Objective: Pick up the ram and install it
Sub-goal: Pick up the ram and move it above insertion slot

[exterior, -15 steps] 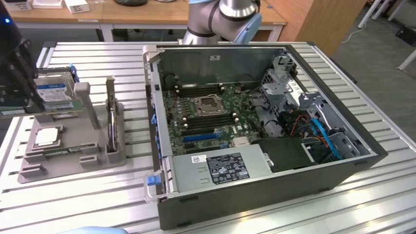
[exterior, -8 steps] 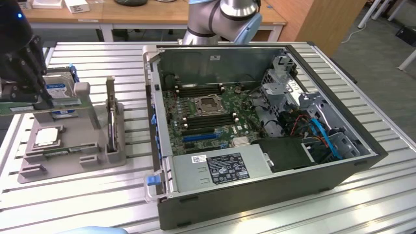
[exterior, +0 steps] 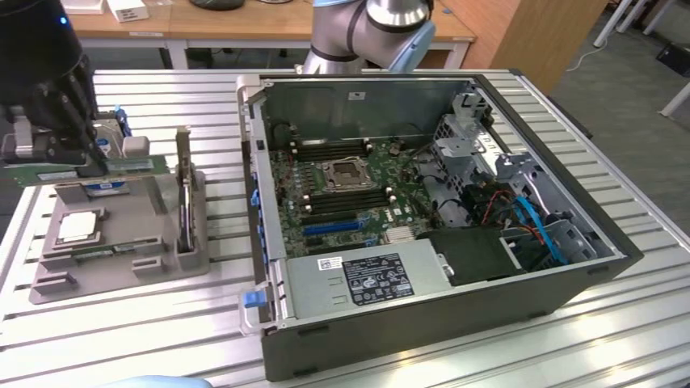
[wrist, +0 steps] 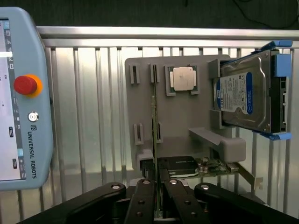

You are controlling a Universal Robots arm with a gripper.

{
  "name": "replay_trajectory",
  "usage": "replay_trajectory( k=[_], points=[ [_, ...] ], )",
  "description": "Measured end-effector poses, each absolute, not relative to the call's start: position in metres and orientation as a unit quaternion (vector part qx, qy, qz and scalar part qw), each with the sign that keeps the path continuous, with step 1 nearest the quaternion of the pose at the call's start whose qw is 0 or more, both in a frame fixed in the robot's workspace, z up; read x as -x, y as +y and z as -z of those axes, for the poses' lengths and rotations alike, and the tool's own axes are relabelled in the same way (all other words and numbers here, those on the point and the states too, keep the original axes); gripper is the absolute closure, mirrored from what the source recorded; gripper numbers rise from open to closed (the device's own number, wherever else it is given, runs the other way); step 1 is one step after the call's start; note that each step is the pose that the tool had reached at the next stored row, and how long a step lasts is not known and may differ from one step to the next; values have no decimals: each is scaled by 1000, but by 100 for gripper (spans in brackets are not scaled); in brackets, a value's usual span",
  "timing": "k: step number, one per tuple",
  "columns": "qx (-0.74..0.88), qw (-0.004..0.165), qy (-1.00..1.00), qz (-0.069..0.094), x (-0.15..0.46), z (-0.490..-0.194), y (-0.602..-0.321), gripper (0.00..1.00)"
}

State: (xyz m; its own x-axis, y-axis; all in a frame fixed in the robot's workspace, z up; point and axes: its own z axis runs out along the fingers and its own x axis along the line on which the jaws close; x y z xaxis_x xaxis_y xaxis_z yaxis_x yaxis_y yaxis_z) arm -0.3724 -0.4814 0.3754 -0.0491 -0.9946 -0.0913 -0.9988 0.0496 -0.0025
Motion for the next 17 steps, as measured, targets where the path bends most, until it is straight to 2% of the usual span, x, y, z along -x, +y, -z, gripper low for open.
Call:
replay_trajectory(
  k=[17],
  points=[
    [689,35,724,-32,340,-390,-481,87]
  ],
)
